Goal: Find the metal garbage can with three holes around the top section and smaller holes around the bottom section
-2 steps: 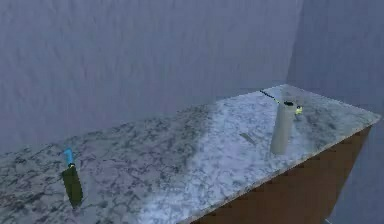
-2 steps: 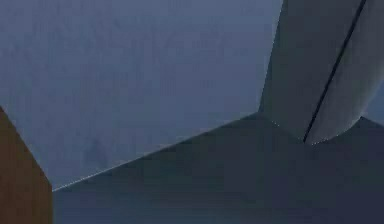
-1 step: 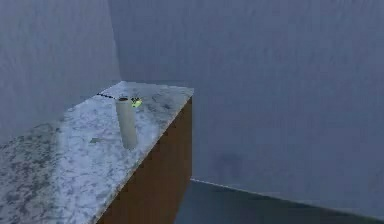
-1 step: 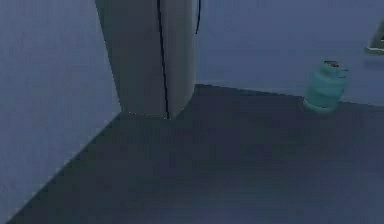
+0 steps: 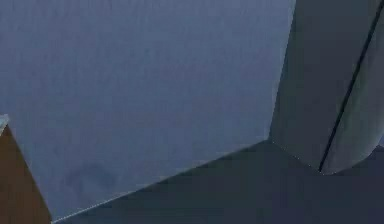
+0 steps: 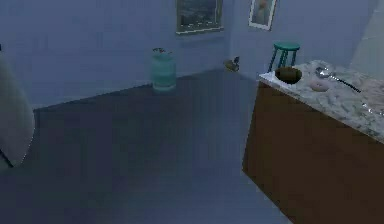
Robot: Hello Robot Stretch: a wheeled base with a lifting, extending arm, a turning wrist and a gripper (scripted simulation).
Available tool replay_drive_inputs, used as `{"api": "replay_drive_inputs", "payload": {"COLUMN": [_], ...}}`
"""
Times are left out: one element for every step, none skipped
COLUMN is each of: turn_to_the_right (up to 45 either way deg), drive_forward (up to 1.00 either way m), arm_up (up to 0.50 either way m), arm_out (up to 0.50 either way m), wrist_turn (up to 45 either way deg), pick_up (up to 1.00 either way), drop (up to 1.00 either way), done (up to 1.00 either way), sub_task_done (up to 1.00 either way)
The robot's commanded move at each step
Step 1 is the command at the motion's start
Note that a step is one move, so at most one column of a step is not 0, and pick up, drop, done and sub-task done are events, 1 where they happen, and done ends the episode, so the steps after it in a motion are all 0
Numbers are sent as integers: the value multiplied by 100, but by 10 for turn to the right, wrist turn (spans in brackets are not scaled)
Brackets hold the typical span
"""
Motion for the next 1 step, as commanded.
{"api": "replay_drive_inputs", "payload": {"turn_to_the_right": [450], "drive_forward": [0], "arm_up": [0], "arm_out": [0], "wrist_turn": [0], "pick_up": [0], "drop": [0], "done": [0], "sub_task_done": [0]}}
